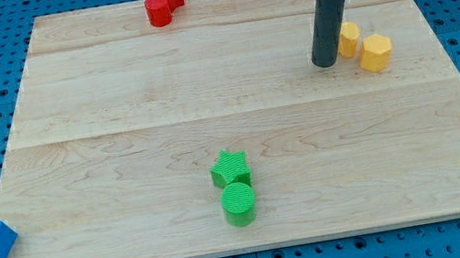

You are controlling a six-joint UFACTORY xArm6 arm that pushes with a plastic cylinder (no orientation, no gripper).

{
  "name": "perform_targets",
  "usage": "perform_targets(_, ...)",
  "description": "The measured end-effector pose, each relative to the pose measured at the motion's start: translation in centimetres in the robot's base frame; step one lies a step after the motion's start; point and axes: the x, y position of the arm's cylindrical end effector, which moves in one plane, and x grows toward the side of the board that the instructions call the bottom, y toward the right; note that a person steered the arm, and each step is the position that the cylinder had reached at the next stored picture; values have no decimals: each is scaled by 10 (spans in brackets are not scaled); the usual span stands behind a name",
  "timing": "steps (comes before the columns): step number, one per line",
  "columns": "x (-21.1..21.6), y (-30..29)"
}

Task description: Group up the green star and yellow heart at the center of the board

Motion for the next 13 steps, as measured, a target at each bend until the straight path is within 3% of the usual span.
perform_targets(2, 131, 23)
perform_targets(3, 209, 6)
perform_targets(4, 234, -61)
perform_targets(5, 211, -141)
perform_targets(9, 77, -186)
perform_targets(10, 46, -159)
perform_targets(11, 97, -83)
perform_targets(12, 69, 58)
perform_targets(13, 35, 118)
